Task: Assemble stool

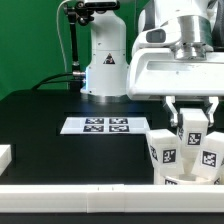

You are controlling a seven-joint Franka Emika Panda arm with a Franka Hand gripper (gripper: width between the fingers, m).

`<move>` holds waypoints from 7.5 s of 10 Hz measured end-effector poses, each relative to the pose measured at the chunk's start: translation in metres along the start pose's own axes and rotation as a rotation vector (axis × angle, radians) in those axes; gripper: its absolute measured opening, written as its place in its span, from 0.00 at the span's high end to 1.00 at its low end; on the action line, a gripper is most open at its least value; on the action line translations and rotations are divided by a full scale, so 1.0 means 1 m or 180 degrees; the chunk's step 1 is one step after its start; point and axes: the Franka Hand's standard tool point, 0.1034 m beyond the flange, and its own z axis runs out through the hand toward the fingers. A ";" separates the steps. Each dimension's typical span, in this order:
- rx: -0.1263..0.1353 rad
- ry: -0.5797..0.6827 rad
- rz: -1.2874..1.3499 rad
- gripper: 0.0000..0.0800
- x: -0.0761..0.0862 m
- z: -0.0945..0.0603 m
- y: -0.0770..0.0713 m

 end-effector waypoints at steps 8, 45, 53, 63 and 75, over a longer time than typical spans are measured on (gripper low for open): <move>-0.0002 -0.0096 -0.0001 0.30 -0.005 0.003 0.002; -0.0126 -0.1602 0.1584 0.19 0.000 0.004 0.003; -0.0126 -0.1574 0.1552 0.58 0.002 0.005 0.016; -0.0587 -0.1539 0.4078 0.58 0.000 0.006 0.017; -0.1201 -0.1417 0.7153 0.58 -0.001 0.006 -0.009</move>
Offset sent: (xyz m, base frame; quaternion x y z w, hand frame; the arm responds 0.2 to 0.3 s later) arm -0.0036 0.0038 -0.0154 -0.0163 0.0039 -0.0219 0.9996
